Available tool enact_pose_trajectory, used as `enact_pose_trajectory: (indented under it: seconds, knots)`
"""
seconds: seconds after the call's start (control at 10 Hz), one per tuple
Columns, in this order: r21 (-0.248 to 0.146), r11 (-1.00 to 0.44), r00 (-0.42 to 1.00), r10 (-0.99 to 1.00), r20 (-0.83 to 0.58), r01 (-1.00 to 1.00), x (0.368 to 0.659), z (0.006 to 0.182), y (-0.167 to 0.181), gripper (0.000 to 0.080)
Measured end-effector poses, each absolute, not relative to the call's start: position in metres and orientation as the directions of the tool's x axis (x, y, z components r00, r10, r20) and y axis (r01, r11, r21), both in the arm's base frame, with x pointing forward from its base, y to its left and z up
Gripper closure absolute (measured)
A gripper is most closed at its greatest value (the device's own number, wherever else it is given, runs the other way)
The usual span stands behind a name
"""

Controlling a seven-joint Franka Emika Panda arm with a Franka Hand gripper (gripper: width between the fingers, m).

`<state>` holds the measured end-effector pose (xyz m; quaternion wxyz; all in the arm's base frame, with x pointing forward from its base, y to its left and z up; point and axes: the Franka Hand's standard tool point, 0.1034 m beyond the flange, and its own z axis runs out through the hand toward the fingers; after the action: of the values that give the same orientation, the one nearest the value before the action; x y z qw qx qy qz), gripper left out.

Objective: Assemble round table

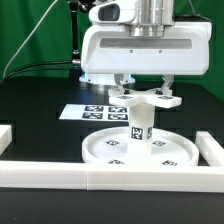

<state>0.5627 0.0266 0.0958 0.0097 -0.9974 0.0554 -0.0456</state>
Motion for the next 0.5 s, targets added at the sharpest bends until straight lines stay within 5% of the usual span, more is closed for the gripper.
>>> enact_pose_trajectory:
  seconds: [0.5]
  knots:
    - [-0.063, -0.903, 0.899, -0.43, 0.079, -0.426, 0.5626, 0.0959, 0.0292, 0.0351]
